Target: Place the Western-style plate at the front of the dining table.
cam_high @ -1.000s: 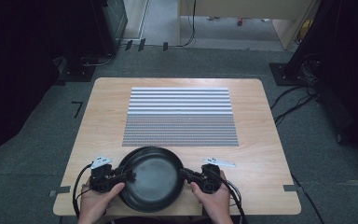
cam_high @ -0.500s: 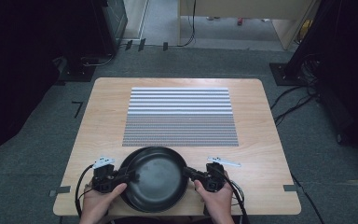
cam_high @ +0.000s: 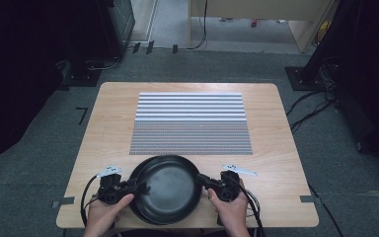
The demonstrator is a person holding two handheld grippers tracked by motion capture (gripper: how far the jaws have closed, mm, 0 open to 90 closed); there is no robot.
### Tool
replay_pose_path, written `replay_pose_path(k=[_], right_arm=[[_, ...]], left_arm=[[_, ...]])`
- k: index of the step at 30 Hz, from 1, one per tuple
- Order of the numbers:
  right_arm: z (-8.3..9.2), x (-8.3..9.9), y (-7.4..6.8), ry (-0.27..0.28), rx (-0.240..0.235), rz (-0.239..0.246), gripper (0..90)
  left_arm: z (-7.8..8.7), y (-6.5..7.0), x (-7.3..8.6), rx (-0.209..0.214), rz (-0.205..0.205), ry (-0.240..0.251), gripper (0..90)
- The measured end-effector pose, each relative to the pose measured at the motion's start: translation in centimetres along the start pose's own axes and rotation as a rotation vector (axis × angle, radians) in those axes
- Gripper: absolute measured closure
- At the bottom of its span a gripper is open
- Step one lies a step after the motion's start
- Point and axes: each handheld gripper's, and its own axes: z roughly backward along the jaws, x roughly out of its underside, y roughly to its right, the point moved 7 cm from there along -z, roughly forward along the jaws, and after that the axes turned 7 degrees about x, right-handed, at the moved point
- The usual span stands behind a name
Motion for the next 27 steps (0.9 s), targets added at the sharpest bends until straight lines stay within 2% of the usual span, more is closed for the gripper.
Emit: replay_pose_path(k=[9, 12, 13, 14, 15, 16, 21, 22, 24, 27], right_arm=[[-0.4, -0.2, 0.2, 0.038, -0.028, -0.036, 83.1], [-0.4, -0.1, 0.2, 0.052, -0.025, -0.035, 83.1], [-0.4, -0.1, 0.1, 0.056, -0.018, -0.02, 83.0], [-0.3, -0.1, 0.0, 0.051, -0.001, 0.0, 83.1], [-0.3, -0.1, 0.0, 0.051, -0.001, 0.0, 83.1], [0.0, 0.0, -0.2, 0.025, 0.025, 0.006, 83.0], [0.5, 0.2, -0.3, -0.007, 0.024, -0.032, 77.1], [0.8, 0.2, -0.7, -0.007, 0.042, 0.0, 73.3], [1.1, 0.3, -1.0, 0.0, 0.061, 0.028, 71.4], [1.1, 0.8, -0.9, -0.022, 0.069, 0.022, 71.5]], left_arm=[[0.3, 0.0, 0.0, 0.027, 0.025, -0.003, 52.3], [0.3, -0.1, 0.0, 0.024, 0.025, -0.005, 53.1], [0.3, -0.1, 0.0, 0.025, 0.024, -0.005, 54.2], [0.3, -0.1, 0.1, 0.026, 0.024, -0.005, 55.1], [0.3, -0.1, 0.1, 0.026, 0.024, -0.005, 55.8], [0.3, -0.2, 0.1, 0.029, 0.024, -0.007, 56.2], [0.3, -0.3, 0.1, 0.034, 0.028, -0.005, 57.1], [0.3, -0.3, 0.1, 0.036, 0.029, -0.003, 57.1], [0.3, -0.3, 0.1, 0.035, 0.028, -0.003, 57.1], [0.3, -0.3, 0.1, 0.033, 0.028, -0.003, 57.1]])
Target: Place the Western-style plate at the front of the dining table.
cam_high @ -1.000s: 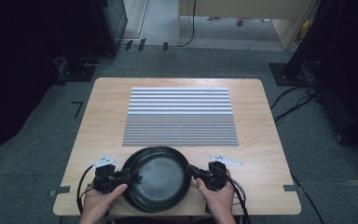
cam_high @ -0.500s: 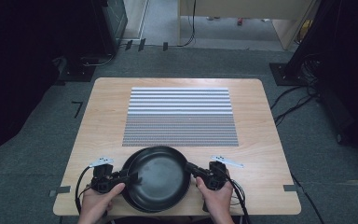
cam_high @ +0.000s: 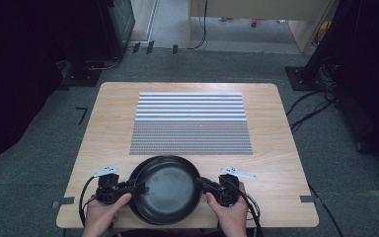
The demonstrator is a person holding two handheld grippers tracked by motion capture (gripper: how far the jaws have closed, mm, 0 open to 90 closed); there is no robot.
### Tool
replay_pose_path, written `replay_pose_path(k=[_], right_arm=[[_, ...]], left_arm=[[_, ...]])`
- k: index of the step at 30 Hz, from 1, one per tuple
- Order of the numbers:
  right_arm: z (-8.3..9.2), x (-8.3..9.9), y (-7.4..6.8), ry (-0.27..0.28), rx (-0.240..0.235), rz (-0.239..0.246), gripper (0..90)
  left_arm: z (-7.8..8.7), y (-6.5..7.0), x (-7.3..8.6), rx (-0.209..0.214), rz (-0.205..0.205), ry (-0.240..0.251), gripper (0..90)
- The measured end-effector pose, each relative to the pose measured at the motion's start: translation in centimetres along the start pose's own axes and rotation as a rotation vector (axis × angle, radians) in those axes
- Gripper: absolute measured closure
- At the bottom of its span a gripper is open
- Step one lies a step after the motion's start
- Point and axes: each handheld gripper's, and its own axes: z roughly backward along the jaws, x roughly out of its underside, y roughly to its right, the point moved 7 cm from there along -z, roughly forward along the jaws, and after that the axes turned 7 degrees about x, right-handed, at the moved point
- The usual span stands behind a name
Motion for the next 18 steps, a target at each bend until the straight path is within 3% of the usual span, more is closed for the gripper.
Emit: replay_pose_path(k=[3, 6, 10, 12, 18], right_arm=[[-0.42, 0.46, 0.26, -0.031, -0.01, -0.021, 78.7], [-0.45, 0.46, 0.3, -0.032, -0.023, -0.053, 80.0], [-0.5, 0.24, 0.42, 0.009, -0.024, -0.081, 81.9], [-0.64, -0.06, 0.48, 0.048, -0.001, -0.068, 83.1], [-0.77, -0.3, 0.62, 0.073, -0.002, -0.078, 83.9]], left_arm=[[0.03, -0.01, 0.01, 0.0, 0.003, -0.002, 58.0], [0.09, -0.03, 0.03, 0.005, 0.007, -0.007, 58.6], [0.12, 0.02, 0.1, 0.026, 0.014, -0.015, 58.0], [0.12, 0.06, 0.11, 0.034, 0.015, -0.017, 56.4], [0.06, 0.2, 0.13, 0.04, 0.01, -0.024, 54.5]])
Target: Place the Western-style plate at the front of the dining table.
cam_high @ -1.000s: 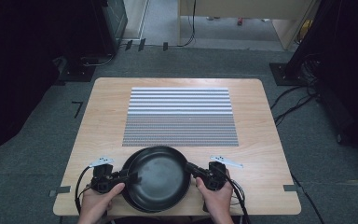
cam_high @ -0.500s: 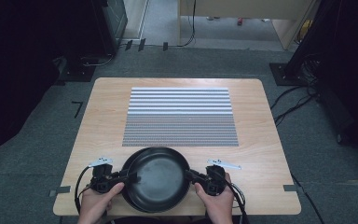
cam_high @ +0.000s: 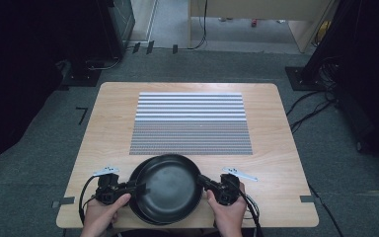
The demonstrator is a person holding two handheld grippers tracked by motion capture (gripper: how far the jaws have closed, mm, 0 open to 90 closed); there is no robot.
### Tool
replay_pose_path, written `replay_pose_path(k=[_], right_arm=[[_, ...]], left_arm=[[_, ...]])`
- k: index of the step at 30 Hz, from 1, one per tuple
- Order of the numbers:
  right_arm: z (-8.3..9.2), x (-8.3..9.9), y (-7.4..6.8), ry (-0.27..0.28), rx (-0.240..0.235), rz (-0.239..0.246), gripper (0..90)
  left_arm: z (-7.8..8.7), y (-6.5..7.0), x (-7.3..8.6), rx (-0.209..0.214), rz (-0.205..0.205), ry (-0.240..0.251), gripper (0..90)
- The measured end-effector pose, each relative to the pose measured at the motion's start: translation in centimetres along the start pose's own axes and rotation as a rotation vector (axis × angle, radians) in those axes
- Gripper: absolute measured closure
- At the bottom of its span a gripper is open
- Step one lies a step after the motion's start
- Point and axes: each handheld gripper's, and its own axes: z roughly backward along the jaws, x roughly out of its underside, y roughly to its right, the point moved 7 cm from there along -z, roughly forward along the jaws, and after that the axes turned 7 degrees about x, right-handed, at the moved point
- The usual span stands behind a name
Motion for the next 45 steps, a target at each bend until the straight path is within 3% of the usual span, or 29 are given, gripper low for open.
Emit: replay_pose_path(k=[12, 21, 30, 33, 36, 37, 41, 45], right_arm=[[-0.1, -0.2, 0.3, 0.041, -0.013, -0.037, 85.1], [-0.4, -0.3, 0.3, 0.062, -0.014, -0.024, 85.4], [-0.7, -0.3, 0.5, 0.06, -0.04, -0.068, 85.5], [-0.7, -0.3, 0.7, 0.052, -0.072, -0.112, 85.4], [-0.8, -0.3, 0.9, 0.047, -0.096, -0.134, 85.4], [-0.9, -0.3, 0.9, 0.03, -0.109, -0.153, 86.1], [-0.9, -0.3, 1.0, 0.025, -0.114, -0.152, 86.5], [-0.8, -0.3, 1.0, 0.019, -0.109, -0.145, 86.6]], left_arm=[[0.0, 0.4, 0.0, 0.002, -0.01, -0.025, 50.7], [0.0, 0.4, 0.0, 0.015, -0.002, -0.026, 50.8], [0.1, 0.3, 0.0, 0.014, 0.004, -0.02, 51.1], [0.3, 0.0, -0.1, 0.054, 0.068, 0.014, 54.9], [0.6, -0.1, -0.2, 0.073, 0.095, 0.044, 61.8], [0.8, 0.0, -0.4, 0.088, 0.1, 0.069, 66.2], [0.9, 0.1, -0.5, 0.07, 0.092, 0.082, 72.8], [0.9, 0.0, -0.6, 0.077, 0.114, 0.101, 77.4]])
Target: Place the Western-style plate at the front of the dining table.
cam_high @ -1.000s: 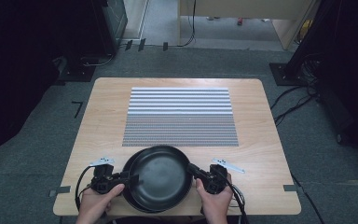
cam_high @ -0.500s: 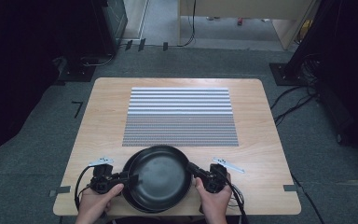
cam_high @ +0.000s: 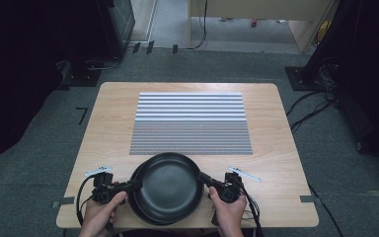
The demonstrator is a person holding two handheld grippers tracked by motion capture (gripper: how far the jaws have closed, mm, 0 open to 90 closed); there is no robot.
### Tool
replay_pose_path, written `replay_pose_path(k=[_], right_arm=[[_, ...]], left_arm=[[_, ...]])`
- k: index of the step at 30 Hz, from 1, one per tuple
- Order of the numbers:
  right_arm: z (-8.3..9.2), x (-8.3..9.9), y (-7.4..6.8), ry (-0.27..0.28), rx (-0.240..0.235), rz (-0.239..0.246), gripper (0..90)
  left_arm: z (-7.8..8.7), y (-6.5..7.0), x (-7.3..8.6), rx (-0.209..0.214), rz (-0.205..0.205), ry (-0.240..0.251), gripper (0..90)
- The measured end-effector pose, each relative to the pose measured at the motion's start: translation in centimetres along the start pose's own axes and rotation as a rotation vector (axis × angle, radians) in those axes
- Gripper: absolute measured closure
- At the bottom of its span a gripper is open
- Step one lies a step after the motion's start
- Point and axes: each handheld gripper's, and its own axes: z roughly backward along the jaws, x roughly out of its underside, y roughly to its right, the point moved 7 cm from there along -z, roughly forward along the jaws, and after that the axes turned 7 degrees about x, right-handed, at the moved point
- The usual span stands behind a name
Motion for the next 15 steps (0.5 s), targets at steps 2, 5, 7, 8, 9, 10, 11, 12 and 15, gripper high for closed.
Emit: replay_pose_path(k=[2, 5, 7, 8, 9, 10, 11, 12, 15], right_arm=[[0.0, 0.0, 0.0, -0.006, 0.003, -0.01, 86.6], [0.2, -0.1, 0.1, -0.021, 0.004, -0.038, 86.6], [0.2, -0.2, 0.1, -0.021, 0.004, -0.039, 86.5], [0.3, -0.5, 0.1, -0.025, -0.004, -0.043, 86.4], [0.3, -0.5, 0.1, -0.025, -0.004, -0.043, 86.4], [0.5, -1.0, 0.1, -0.03, -0.013, -0.05, 86.3], [0.5, -1.2, 0.0, -0.029, -0.013, -0.047, 86.3], [0.6, -1.6, 0.0, -0.027, -0.011, -0.04, 86.3], [0.5, -2.4, -0.2, -0.028, -0.01, -0.037, 86.1]], left_arm=[[0.0, 0.1, -0.1, -0.001, 0.003, 0.008, 77.7], [-0.1, 0.3, -0.3, -0.003, 0.011, 0.013, 77.8], [-0.2, 0.5, -0.5, -0.011, 0.0, 0.01, 77.8], [-0.2, 0.8, -0.8, -0.001, 0.004, 0.019, 77.9], [-0.2, 0.8, -0.8, -0.001, 0.004, 0.019, 77.9], [-0.4, 1.0, -1.1, 0.002, 0.003, 0.022, 77.9], [-0.5, 1.1, -1.3, 0.003, 0.005, 0.022, 77.8], [-0.6, 1.2, -1.6, 0.001, 0.005, 0.023, 77.8], [-0.9, 1.3, -2.3, -0.006, 0.004, 0.025, 77.6]])
